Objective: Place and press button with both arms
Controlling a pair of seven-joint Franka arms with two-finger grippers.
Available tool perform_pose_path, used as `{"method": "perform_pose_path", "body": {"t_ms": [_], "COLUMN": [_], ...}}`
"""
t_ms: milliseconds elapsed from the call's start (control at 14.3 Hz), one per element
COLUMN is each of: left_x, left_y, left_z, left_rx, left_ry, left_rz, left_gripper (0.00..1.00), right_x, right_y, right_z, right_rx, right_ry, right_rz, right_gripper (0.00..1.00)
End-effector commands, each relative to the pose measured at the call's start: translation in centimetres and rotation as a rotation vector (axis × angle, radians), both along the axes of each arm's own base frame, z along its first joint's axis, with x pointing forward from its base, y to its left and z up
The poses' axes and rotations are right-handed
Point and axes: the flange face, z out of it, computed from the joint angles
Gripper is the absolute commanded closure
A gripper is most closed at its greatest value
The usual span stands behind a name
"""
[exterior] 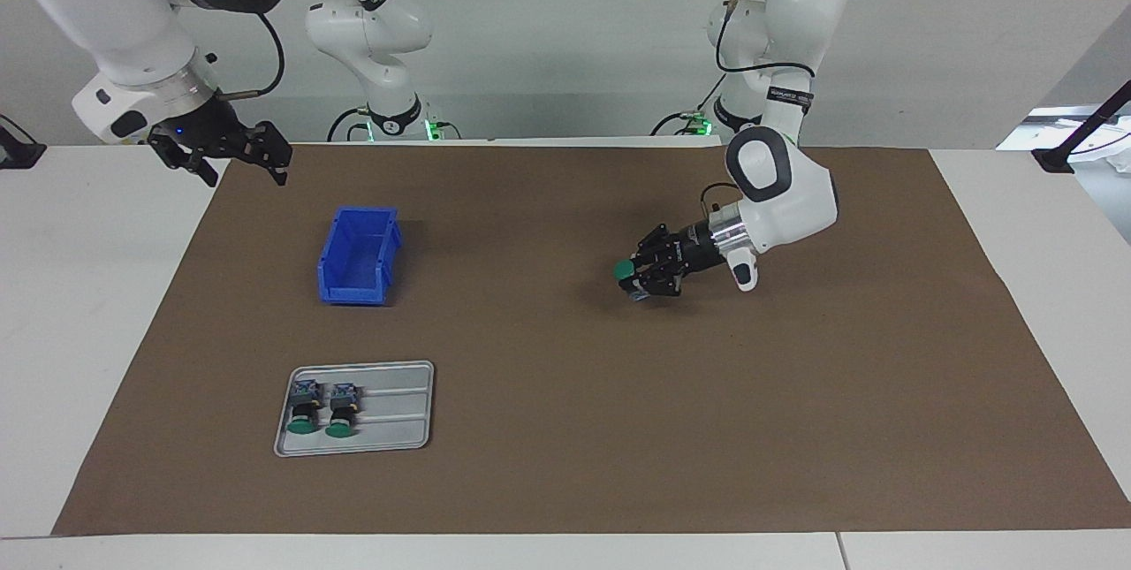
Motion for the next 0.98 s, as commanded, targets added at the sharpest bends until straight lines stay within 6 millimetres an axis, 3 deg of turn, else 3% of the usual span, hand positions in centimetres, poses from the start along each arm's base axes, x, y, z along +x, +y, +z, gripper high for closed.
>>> {"method": "perform_pose_path", "body": {"t_ms": [0,280,490,840,910], "left_x": [-0.2,-1.4,-2.2,-2.3,-2.7], "left_y": [0.3,-1.3,-2.3,-2.4,-3.3], "left_z": [-1.6,-4.1,-4.3,-5.1,-5.2], "left_rx": [-0.105,-0.123,-0.126,-0.136,-0.131], "left_ry": [0.008,0.001,0.006,0.023,0.024], "left_rz": [0.060,0.069,0.051,0.091,0.108], "left_gripper": [1.00,1.00,1.00,1.00,1.00], "right_x": [-0.7,-0.7,-0.7,-0.7,-0.7], "right_y": [-0.2,-0.2,-0.2,-0.2,-0.2], "right_z": [0.0,0.0,0.0,0.0,0.0], "right_rx": [0.010,0.010,0.010,0.010,0.010], "right_ry": [0.002,0.002,0.002,0.002,0.002], "right_rz": [0.012,0.012,0.012,0.012,0.012], "right_gripper": [0.01,0.01,0.01,0.01,0.01]}}
